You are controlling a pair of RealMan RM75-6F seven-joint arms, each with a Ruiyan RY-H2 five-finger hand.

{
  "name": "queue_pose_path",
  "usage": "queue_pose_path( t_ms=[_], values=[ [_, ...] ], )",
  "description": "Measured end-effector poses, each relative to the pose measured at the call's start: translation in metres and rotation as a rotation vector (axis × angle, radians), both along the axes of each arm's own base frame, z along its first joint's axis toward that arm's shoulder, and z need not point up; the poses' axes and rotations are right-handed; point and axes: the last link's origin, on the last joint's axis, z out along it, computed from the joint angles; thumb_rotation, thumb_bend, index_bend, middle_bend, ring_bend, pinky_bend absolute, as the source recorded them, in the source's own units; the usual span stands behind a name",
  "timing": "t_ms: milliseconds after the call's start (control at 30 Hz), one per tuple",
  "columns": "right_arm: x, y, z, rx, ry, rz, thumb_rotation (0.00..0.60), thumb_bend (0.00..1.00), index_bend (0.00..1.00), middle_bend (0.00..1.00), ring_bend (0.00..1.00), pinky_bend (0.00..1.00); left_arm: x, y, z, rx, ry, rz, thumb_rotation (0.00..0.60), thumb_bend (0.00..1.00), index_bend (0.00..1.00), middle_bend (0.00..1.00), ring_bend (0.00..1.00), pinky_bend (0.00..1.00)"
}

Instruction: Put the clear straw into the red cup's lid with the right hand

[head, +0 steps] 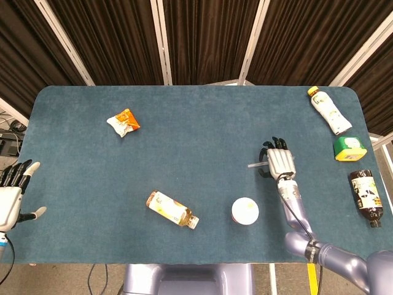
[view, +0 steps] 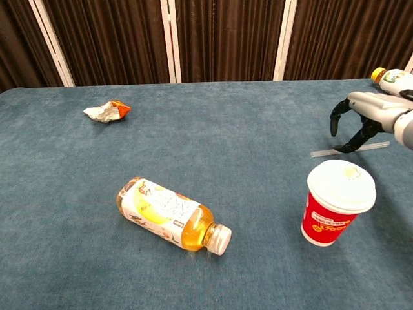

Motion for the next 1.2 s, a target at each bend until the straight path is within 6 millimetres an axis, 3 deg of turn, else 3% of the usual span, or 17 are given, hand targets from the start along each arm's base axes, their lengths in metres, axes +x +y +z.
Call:
queue_pose_path(
  t_ms=[533, 1200],
  values=[
    [-0.006, -0.013, -0.018, 0.021, 0.031, -0.052, 0.600, 0.35, 0.51, 0.21, 0.00, 0.00, 0.000, 0.001, 0.000, -0.003, -0.004, 0.003, 0.600, 0.14, 0.00, 0.00, 0.00, 0.00],
    [-0.014, -0.016, -0.024, 0.036, 0.060, -0.092, 0.600, 0.35, 0.51, 0.20, 0.00, 0.00, 0.000, 0.001, 0.000, -0.005, -0.005, 0.003, 0.600, 0.15, 0.00, 0.00, 0.00, 0.00]
  ],
)
